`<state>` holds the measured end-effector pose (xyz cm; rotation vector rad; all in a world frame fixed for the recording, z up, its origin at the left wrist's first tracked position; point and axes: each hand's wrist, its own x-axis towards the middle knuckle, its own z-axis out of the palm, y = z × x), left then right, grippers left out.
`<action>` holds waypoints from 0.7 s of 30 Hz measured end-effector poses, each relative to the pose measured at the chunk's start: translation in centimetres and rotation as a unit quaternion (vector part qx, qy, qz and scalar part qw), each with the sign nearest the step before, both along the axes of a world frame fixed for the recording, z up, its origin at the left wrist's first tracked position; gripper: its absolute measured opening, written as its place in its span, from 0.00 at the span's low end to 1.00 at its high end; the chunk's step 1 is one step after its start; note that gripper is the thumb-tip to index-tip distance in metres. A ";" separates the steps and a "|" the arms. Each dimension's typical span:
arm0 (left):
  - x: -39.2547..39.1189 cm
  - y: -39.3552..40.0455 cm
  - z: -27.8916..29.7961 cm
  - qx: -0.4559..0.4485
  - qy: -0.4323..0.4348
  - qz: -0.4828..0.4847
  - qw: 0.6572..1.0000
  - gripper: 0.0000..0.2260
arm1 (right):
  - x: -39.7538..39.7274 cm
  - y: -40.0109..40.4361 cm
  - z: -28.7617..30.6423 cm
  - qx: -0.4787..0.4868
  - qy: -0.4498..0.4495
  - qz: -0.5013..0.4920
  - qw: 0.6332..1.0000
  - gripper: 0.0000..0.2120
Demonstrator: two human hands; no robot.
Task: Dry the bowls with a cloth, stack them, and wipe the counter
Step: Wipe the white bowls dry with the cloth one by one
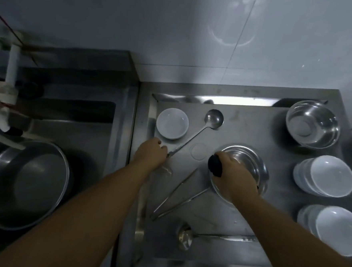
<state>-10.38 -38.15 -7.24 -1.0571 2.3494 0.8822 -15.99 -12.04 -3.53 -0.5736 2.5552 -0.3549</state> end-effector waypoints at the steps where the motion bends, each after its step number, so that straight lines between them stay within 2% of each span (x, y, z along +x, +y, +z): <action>1: -0.8 -0.3 -0.5 0.008 0.004 0.027 1.000 0.20 | 0.0 -0.3 -0.3 0.002 -0.002 -0.005 1.000 0.22; 10: -5.2 -1.7 -4.9 0.098 0.037 0.246 0.964 0.17 | 0.1 -0.3 -2.3 -0.011 -0.057 -0.094 0.994 0.20; 13: -5.2 -1.7 -5.4 0.145 0.061 0.323 0.933 0.15 | 1.1 0.7 -2.4 -0.036 -0.077 -0.130 0.988 0.20; 17: -4.5 -1.4 -4.9 0.223 0.090 0.413 0.878 0.18 | 2.2 1.5 -1.7 -0.082 -0.092 -0.199 0.972 0.25; 19: -3.7 -1.1 -4.3 0.257 0.101 0.437 0.856 0.20 | 2.4 1.6 -1.0 -0.119 -0.107 -0.230 0.960 0.23; 21: -2.6 -0.8 -3.5 0.275 0.111 0.438 0.849 0.19 | 2.5 1.6 -0.1 -0.159 -0.132 -0.250 0.946 0.21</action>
